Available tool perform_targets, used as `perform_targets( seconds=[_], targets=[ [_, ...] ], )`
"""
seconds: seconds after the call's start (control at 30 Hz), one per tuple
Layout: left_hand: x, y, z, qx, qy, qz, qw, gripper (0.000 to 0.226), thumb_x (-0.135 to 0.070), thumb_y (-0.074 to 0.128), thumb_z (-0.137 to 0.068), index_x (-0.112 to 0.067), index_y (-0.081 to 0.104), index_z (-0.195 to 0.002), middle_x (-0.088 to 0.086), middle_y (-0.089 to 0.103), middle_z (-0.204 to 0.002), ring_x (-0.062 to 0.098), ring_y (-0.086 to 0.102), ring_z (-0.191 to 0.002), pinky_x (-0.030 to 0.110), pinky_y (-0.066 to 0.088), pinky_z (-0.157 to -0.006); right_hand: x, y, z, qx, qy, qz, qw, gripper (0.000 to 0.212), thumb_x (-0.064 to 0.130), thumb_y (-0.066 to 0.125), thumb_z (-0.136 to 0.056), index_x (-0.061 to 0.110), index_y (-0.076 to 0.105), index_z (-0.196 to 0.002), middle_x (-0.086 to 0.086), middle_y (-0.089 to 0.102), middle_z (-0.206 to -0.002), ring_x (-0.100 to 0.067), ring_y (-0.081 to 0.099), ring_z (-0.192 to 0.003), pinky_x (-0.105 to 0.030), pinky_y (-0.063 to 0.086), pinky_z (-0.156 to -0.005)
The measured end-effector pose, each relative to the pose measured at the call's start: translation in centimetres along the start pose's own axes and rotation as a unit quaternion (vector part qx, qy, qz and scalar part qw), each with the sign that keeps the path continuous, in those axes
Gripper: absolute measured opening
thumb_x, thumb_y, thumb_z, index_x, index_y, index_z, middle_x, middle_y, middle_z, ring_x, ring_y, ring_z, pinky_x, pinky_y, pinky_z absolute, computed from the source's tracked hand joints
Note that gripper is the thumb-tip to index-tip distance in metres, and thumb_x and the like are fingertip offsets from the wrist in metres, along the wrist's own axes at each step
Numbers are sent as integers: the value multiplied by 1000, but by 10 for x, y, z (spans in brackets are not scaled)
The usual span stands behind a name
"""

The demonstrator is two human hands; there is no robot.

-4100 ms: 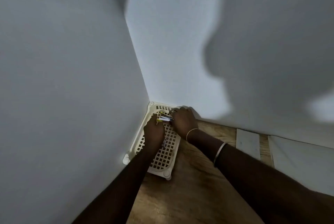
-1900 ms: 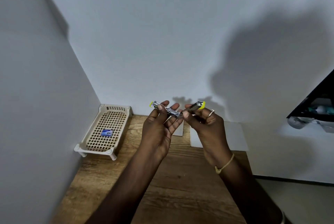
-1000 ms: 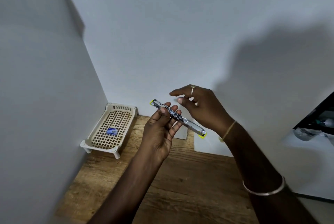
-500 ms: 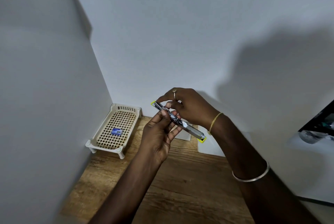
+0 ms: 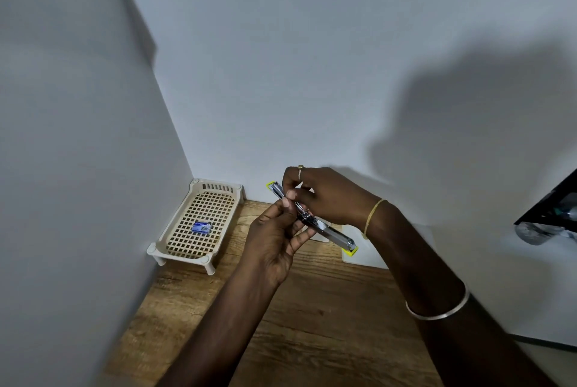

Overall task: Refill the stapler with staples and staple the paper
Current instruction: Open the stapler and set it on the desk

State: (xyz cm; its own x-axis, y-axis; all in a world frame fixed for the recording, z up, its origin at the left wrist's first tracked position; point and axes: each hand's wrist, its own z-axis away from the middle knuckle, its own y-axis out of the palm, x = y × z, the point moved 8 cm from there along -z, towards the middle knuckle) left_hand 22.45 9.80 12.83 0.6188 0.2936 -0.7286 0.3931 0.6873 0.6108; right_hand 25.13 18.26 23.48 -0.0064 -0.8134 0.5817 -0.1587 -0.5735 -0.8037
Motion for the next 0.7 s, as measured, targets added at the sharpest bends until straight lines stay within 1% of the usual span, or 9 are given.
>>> perform_targets(
  seconds=[0.07,0.13,0.2,0.27,0.37,0.43,0.5,0.6,0.7],
  targets=[
    [0,-1,0,-4,-5,0,1000,30,-28,70,-77,-11,77,-100,13,75,-106,25,71,-96,43,65,-74,-1,6,3,13,4,-9,1000,11,16,51,-101,21,55,-91,11,61,-85,-13,58,-76,-34,46,-74],
    [1,0,0,-7,-13,1,1000,19,-24,70,-76,-14,79,-90,9,76,-96,20,74,-83,41,65,-66,-3,9,5,16,7,-14,1000,14,17,49,-101,24,50,-89,9,60,-83,-18,57,-76,-36,47,-73],
    [4,-2,1,-20,-22,-2,1000,10,-17,69,-84,-14,77,-88,7,76,-90,18,74,-76,37,63,-60,-5,11,7,14,14,-16,1000,18,17,48,-101,28,46,-87,8,60,-80,-20,57,-75,-38,48,-72],
    [8,-4,-1,-35,-29,-4,999,15,-6,62,-95,-12,75,-90,6,75,-86,18,74,-75,36,62,-58,-6,12,9,9,13,-20,1000,19,16,48,-101,27,45,-86,8,59,-78,-17,56,-74,-38,47,-71],
    [10,-3,-2,-41,-34,-3,999,31,8,50,-96,-12,73,-89,0,74,-74,15,75,-68,35,60,-54,-8,12,12,-17,5,-26,1000,18,13,49,-100,24,46,-86,11,58,-74,-11,55,-69,-33,45,-66],
    [9,0,-3,-38,-36,-5,999,34,10,47,-96,-11,73,-92,-1,74,-73,16,76,-69,35,60,-54,-9,10,15,-36,-2,-34,999,19,11,50,-99,24,46,-85,17,59,-73,-5,55,-67,-26,43,-63],
    [9,2,-3,-38,-37,-6,999,33,11,47,-95,-10,73,-96,-1,75,-74,17,77,-72,35,60,-54,-11,7,18,-53,-5,-46,998,19,9,51,-98,23,46,-85,21,60,-74,-5,56,-66,-23,42,-61],
    [10,5,-4,-37,-42,-3,998,33,11,46,-95,-8,72,-98,2,76,-79,18,77,-71,34,60,-55,-14,3,23,-70,1,-72,995,17,6,50,-99,19,49,-88,10,65,-80,-18,61,-69,-35,50,-64],
    [5,3,-8,-36,-27,-5,999,21,-1,51,-101,-8,71,-104,5,77,-91,16,75,-70,33,61,-57,-18,-2,30,-68,14,-123,990,20,2,47,-100,18,50,-87,-5,70,-97,-31,67,-80,-52,56,-76]
  ],
)
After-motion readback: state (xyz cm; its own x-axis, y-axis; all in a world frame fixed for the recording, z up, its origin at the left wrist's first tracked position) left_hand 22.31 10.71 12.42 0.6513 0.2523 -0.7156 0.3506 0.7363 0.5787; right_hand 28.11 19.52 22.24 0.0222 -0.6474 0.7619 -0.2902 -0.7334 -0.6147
